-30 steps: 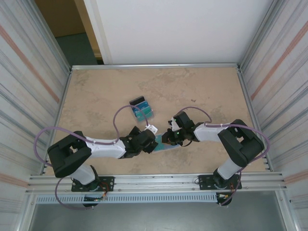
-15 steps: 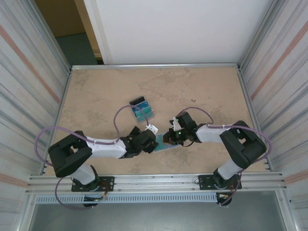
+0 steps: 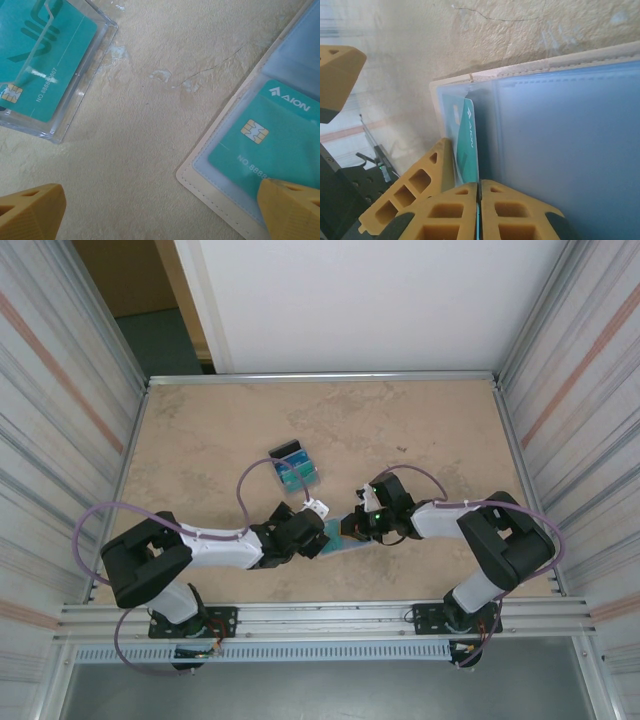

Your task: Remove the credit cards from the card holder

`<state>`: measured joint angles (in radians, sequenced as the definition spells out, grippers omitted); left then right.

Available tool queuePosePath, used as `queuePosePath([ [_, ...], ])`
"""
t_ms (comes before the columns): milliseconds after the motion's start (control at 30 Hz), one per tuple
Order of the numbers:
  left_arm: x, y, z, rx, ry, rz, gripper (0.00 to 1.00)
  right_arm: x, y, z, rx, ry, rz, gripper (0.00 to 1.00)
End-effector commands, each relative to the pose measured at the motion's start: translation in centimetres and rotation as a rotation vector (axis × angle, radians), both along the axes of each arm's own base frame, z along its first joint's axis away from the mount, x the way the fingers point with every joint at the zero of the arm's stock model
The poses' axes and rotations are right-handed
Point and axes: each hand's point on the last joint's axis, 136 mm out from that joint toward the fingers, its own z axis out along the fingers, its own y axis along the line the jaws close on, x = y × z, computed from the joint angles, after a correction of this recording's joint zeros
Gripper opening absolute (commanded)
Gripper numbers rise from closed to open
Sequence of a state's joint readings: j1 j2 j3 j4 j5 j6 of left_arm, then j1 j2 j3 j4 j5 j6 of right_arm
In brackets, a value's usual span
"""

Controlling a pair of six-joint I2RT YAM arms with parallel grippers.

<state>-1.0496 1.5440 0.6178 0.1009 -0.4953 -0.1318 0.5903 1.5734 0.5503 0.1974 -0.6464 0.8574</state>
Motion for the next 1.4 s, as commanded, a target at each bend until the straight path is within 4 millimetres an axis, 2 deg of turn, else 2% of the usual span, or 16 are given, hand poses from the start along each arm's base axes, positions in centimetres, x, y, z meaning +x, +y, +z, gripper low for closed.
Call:
queuePosePath([
  [0, -0.8, 1.6, -1.7, 0.107, 0.035, -0.003, 0.99, -0.1, -0.1, 0.8, 0.031, -0.002, -0.004, 0.05],
  [133, -0.8, 1.7, -1.6, 0.109, 0.032, -0.004, 0.99, -0.1, -0.3, 0.7, 0.027, -0.004, -0.008, 0.0],
  [500, -0.6, 1.5, -1.3, 0.108, 0.018, -0.014, 0.99, 0.2, -1.9, 0.5, -0.048, -0.033, -0.029, 0.0],
  [633, -0.5, 1.0, -0.9, 0.097, 0.008, -0.028, 0.99, 0.2, -1.9, 0.6, -0.045, -0.032, -0.028, 0.0],
  [767, 0.0, 0.2, 0.2, 0.069, -0.013, -0.03, 0.99, 0.2, -1.7, 0.8, -0.034, -0.034, -0.025, 0.0],
  [1067, 1.1, -1.7, 4.0, -0.039, -0.07, -0.018, 0.99, 0.1, -1.6, 0.9, -0.031, -0.034, -0.025, 0.0],
  [1167, 1.3, -1.9, 3.8, -0.04, -0.061, -0.02, 0.99, 0.1, -1.6, 0.8, -0.032, -0.031, -0.025, 0.0],
  [1367, 1.3, -2.2, 2.2, -0.022, -0.022, -0.033, 0.99, 0.1, -1.6, 0.7, -0.035, -0.03, -0.024, 0.0],
])
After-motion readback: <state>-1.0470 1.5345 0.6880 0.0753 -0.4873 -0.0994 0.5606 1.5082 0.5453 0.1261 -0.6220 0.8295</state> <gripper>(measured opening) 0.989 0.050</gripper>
